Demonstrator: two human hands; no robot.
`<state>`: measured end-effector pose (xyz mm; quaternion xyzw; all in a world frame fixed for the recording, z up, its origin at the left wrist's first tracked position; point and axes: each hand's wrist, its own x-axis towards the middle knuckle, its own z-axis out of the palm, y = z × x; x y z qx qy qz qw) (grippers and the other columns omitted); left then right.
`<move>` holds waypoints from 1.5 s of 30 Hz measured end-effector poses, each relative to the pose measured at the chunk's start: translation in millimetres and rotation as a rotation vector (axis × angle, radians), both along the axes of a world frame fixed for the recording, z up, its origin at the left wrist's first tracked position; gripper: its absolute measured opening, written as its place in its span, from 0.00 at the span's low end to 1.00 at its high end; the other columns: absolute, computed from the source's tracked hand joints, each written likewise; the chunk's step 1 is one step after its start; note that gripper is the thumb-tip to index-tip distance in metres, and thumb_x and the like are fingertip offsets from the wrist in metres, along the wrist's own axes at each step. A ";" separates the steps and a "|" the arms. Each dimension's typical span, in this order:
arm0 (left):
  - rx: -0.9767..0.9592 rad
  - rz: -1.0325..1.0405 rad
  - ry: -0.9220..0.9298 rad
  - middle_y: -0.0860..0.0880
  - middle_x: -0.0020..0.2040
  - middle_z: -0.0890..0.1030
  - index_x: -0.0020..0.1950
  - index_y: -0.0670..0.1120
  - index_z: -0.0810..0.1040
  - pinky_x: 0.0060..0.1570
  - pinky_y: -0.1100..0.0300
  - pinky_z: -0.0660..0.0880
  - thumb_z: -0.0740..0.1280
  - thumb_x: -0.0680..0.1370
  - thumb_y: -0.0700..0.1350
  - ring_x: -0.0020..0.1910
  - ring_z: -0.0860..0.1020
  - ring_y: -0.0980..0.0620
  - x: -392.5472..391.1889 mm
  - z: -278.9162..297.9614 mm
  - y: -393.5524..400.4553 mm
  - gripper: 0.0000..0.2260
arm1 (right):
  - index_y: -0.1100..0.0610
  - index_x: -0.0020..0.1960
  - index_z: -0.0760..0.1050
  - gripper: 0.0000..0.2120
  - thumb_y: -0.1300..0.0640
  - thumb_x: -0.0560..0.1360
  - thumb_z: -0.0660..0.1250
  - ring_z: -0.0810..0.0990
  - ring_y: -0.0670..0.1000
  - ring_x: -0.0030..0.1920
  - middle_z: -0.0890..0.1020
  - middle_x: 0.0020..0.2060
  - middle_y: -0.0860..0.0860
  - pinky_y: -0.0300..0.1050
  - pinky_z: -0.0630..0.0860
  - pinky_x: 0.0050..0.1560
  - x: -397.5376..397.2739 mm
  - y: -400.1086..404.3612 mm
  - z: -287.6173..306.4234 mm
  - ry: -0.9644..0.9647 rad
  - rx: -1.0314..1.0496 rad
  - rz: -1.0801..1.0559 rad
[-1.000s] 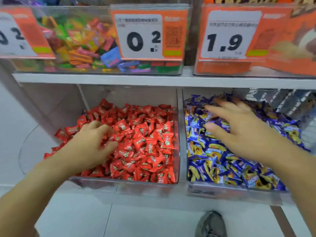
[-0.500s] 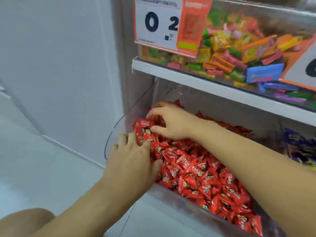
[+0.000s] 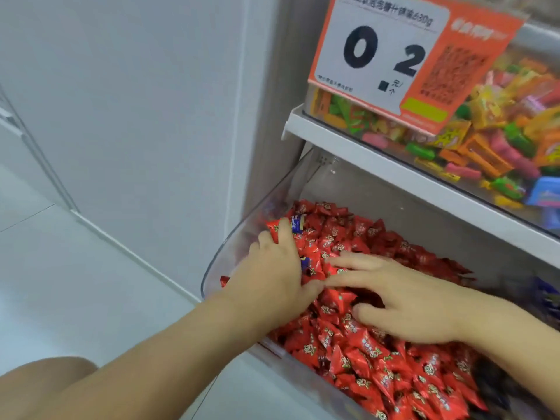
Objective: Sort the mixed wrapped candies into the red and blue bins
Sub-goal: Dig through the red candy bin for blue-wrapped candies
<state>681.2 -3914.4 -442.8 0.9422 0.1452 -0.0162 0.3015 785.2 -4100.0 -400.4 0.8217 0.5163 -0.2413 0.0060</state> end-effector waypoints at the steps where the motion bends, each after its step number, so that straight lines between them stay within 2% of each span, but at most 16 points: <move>1: 0.011 -0.004 0.020 0.40 0.69 0.66 0.78 0.43 0.47 0.67 0.51 0.67 0.68 0.74 0.62 0.68 0.67 0.42 5.0 -0.8 2.8 0.45 | 0.36 0.72 0.68 0.21 0.49 0.80 0.61 0.48 0.31 0.75 0.59 0.74 0.33 0.33 0.44 0.76 0.4 -2.1 6.5 0.031 0.041 -0.033; 3: 0.013 -0.010 0.040 0.41 0.68 0.68 0.76 0.43 0.53 0.65 0.52 0.67 0.69 0.74 0.60 0.67 0.69 0.42 13.1 -1.8 8.7 0.41 | 0.44 0.66 0.76 0.14 0.51 0.81 0.63 0.64 0.31 0.70 0.73 0.68 0.40 0.26 0.54 0.70 8.2 6.7 13.2 0.009 0.287 -0.092; 6: -0.031 -0.044 0.044 0.42 0.65 0.72 0.71 0.45 0.60 0.64 0.54 0.68 0.72 0.72 0.59 0.65 0.71 0.43 18.1 -4.7 15.2 0.36 | 0.52 0.63 0.78 0.14 0.55 0.78 0.67 0.77 0.45 0.60 0.80 0.60 0.48 0.44 0.72 0.65 36.5 36.3 3.9 -0.116 0.461 -0.227; 8: -0.046 -0.099 0.068 0.44 0.64 0.72 0.72 0.46 0.60 0.64 0.57 0.67 0.73 0.72 0.59 0.65 0.71 0.46 18.4 -4.0 18.7 0.37 | 0.53 0.66 0.76 0.22 0.60 0.73 0.69 0.78 0.49 0.62 0.79 0.62 0.50 0.49 0.74 0.65 52.5 63.3 -7.0 -0.109 0.392 -0.235; 10: -0.034 -0.153 0.109 0.44 0.65 0.71 0.74 0.48 0.59 0.62 0.59 0.67 0.74 0.71 0.60 0.65 0.71 0.47 19.3 -3.1 22.3 0.39 | 0.52 0.68 0.74 0.28 0.62 0.68 0.70 0.77 0.51 0.63 0.78 0.64 0.50 0.48 0.75 0.65 60.2 88.2 -19.1 -0.056 0.270 -0.223; 13: 0.003 -0.186 0.151 0.43 0.67 0.69 0.77 0.49 0.58 0.64 0.58 0.68 0.73 0.71 0.61 0.66 0.71 0.47 21.8 -3.9 25.5 0.41 | 0.46 0.68 0.73 0.32 0.58 0.64 0.69 0.77 0.52 0.63 0.78 0.64 0.48 0.49 0.76 0.63 64.8 107.8 -37.1 -0.038 0.110 -0.189; 18: 0.076 -0.227 0.107 0.45 0.63 0.73 0.72 0.54 0.66 0.63 0.54 0.71 0.71 0.72 0.61 0.63 0.73 0.48 26.0 -7.6 21.2 0.32 | 0.44 0.58 0.79 0.22 0.60 0.66 0.70 0.80 0.48 0.51 0.83 0.54 0.46 0.47 0.79 0.52 68.9 96.0 -36.5 -0.043 0.097 -0.162; 22: 0.064 -0.272 0.058 0.49 0.53 0.76 0.62 0.55 0.73 0.56 0.54 0.74 0.73 0.72 0.59 0.50 0.75 0.51 27.7 -6.6 20.6 0.21 | 0.43 0.51 0.80 0.16 0.58 0.67 0.63 0.81 0.51 0.41 0.84 0.41 0.48 0.50 0.79 0.44 53.4 74.2 -31.3 -0.116 0.095 -0.124; 27: 0.010 -0.300 0.002 0.51 0.49 0.76 0.51 0.55 0.75 0.52 0.56 0.73 0.74 0.73 0.54 0.46 0.73 0.54 25.4 -4.2 21.7 0.11 | 0.45 0.63 0.80 0.15 0.55 0.78 0.64 0.82 0.50 0.52 0.85 0.54 0.47 0.45 0.77 0.54 19.4 32.0 -5.8 -0.208 0.117 -0.167; 30: 0.006 -0.271 -0.026 0.55 0.44 0.75 0.50 0.54 0.76 0.45 0.60 0.70 0.71 0.76 0.49 0.41 0.73 0.55 24.8 -1.7 23.3 0.07 | 0.47 0.59 0.79 0.12 0.48 0.80 0.62 0.81 0.49 0.51 0.85 0.47 0.46 0.48 0.77 0.54 -2.3 9.9 -0.4 -0.235 0.084 -0.204; 33: -0.040 -0.233 -0.057 0.55 0.34 0.73 0.50 0.51 0.76 0.35 0.64 0.66 0.68 0.79 0.44 0.32 0.70 0.59 22.2 1.0 25.5 0.03 | 0.53 0.51 0.78 0.15 0.44 0.82 0.59 0.79 0.46 0.41 0.83 0.38 0.48 0.48 0.76 0.47 -19.2 -6.4 3.8 -0.155 0.054 -0.233; 35: -0.066 -0.213 -0.077 0.54 0.34 0.75 0.50 0.52 0.74 0.32 0.66 0.66 0.65 0.80 0.43 0.31 0.71 0.57 18.8 4.2 26.1 0.03 | 0.52 0.46 0.77 0.17 0.43 0.83 0.58 0.76 0.43 0.37 0.79 0.33 0.47 0.45 0.73 0.44 -25.1 -14.4 12.6 -0.132 0.069 -0.279; 37: -0.114 -0.182 -0.105 0.51 0.38 0.79 0.51 0.54 0.73 0.34 0.61 0.70 0.63 0.81 0.45 0.32 0.74 0.54 15.6 8.4 27.3 0.03 | 0.53 0.41 0.74 0.19 0.42 0.82 0.57 0.74 0.43 0.33 0.76 0.29 0.48 0.45 0.72 0.42 -26.6 -20.8 21.8 -0.125 0.169 -0.350; 39: -0.147 -0.172 -0.149 0.50 0.42 0.79 0.49 0.54 0.73 0.37 0.65 0.70 0.61 0.82 0.47 0.36 0.75 0.56 11.2 12.2 28.3 0.04 | 0.53 0.43 0.77 0.18 0.42 0.81 0.57 0.79 0.43 0.34 0.81 0.33 0.47 0.50 0.77 0.43 -27.4 -23.2 27.4 -0.088 0.357 -0.471; 42: -0.173 -0.148 -0.264 0.54 0.50 0.79 0.46 0.52 0.77 0.46 0.75 0.67 0.61 0.82 0.48 0.48 0.76 0.59 6.4 16.9 22.0 0.08 | 0.51 0.52 0.79 0.06 0.50 0.81 0.65 0.84 0.49 0.31 0.86 0.34 0.50 0.51 0.82 0.40 -32.3 -13.7 27.6 0.162 0.588 -0.648; 45: -0.296 0.001 -0.362 0.53 0.42 0.82 0.43 0.50 0.78 0.40 0.65 0.72 0.62 0.82 0.48 0.38 0.77 0.56 7.7 19.4 9.3 0.10 | 0.57 0.51 0.80 0.04 0.57 0.78 0.70 0.86 0.56 0.32 0.85 0.33 0.56 0.52 0.84 0.40 -41.0 4.4 24.7 0.404 0.762 -0.758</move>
